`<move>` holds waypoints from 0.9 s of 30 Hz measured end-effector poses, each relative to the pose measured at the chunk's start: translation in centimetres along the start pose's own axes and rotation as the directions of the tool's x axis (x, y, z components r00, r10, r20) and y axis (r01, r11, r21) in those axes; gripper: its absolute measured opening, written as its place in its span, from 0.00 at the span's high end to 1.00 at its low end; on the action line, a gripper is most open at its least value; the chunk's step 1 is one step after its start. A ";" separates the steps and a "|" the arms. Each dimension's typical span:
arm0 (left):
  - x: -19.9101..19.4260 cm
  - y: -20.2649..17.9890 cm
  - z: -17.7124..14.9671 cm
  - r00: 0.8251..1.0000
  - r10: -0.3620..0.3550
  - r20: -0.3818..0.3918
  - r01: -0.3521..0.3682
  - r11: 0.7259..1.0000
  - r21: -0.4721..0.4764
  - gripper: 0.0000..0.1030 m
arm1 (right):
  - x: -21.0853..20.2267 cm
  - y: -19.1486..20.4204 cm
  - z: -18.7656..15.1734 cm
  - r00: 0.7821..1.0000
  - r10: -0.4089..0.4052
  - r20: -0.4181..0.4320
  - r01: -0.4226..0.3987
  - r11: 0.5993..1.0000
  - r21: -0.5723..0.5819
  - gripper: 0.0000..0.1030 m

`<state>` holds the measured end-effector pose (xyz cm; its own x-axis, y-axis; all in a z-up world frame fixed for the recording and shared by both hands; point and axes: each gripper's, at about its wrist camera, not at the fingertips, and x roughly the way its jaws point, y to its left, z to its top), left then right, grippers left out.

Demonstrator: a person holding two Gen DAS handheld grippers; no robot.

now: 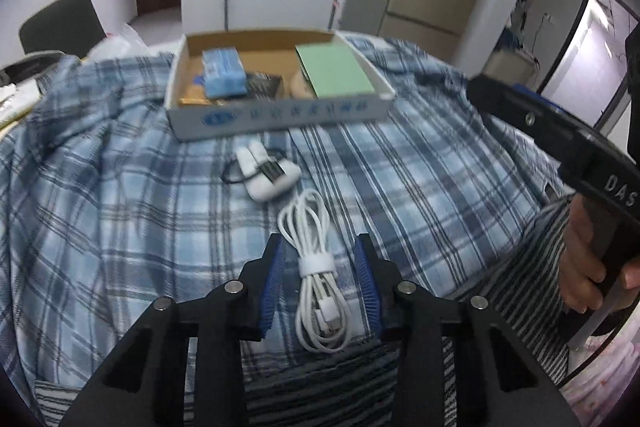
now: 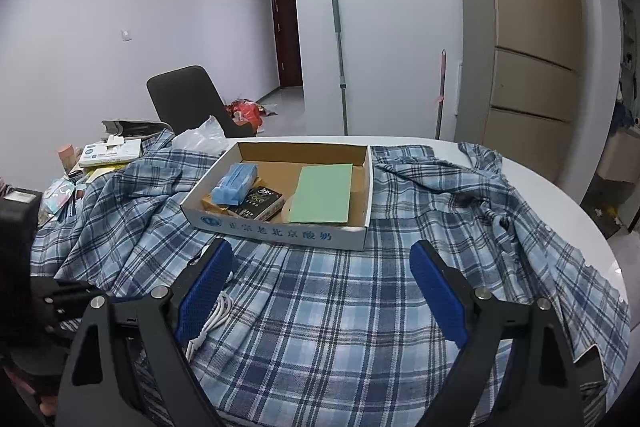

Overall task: Organize soft objects
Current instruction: 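Grasp the white coiled USB cable with the left gripper and lift it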

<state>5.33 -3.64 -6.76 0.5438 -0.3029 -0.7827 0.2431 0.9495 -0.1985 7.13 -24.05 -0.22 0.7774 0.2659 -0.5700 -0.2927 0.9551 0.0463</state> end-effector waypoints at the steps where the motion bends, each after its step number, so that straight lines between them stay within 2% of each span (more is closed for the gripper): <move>1: 0.4 0.0 0.0 1.000 0.005 -0.015 -0.005 1.000 0.001 0.63 | 0.2 0.0 -0.1 1.000 0.000 -0.007 0.000 1.000 0.001 0.13; 10: 3.3 0.1 0.3 0.992 0.004 -0.129 -0.005 1.000 0.000 0.63 | 0.6 0.0 -0.4 1.000 0.010 -0.017 -0.010 1.000 0.003 0.13; 13: 3.9 0.3 0.2 0.990 0.010 -0.141 -0.012 1.000 -0.011 0.63 | 0.6 -0.3 -0.4 1.000 0.016 -0.016 -0.016 1.000 0.020 0.13; 14: 4.1 0.3 0.2 0.990 0.013 -0.141 -0.014 1.000 -0.007 0.66 | 0.5 -0.4 -0.4 1.000 0.024 -0.015 -0.023 0.999 0.028 0.13; 15: 4.0 0.2 0.3 0.991 0.023 -0.135 -0.023 1.000 0.001 0.75 | 0.5 -0.4 -0.4 0.999 0.031 -0.017 -0.031 0.999 0.032 0.13; 17: 4.0 0.1 0.4 0.990 0.014 -0.138 -0.013 1.000 0.005 0.77 | 0.5 -0.3 -0.3 0.999 0.028 -0.021 -0.027 0.999 0.028 0.13; 21: 3.0 -0.5 0.4 0.994 0.044 -0.099 -0.038 0.997 0.061 0.78 | 0.5 -0.2 -0.3 1.000 0.013 -0.027 -0.013 1.000 0.018 0.13; 24: 1.2 -1.1 0.7 0.996 0.078 -0.041 -0.072 0.989 0.126 0.78 | 0.0 -0.5 0.0 0.999 0.029 -0.029 -0.028 0.998 0.050 0.13; 27: -0.9 -0.7 1.3 0.998 0.065 0.024 -0.067 0.991 0.115 0.78 | -0.8 -0.3 0.6 0.999 0.051 -0.021 -0.049 0.997 0.056 0.13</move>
<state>5.72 -4.15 -5.10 0.5775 -0.2427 -0.7795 0.2971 0.9518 -0.0762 6.94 -24.42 0.68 0.7499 0.3112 -0.5837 -0.2990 0.9466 0.1205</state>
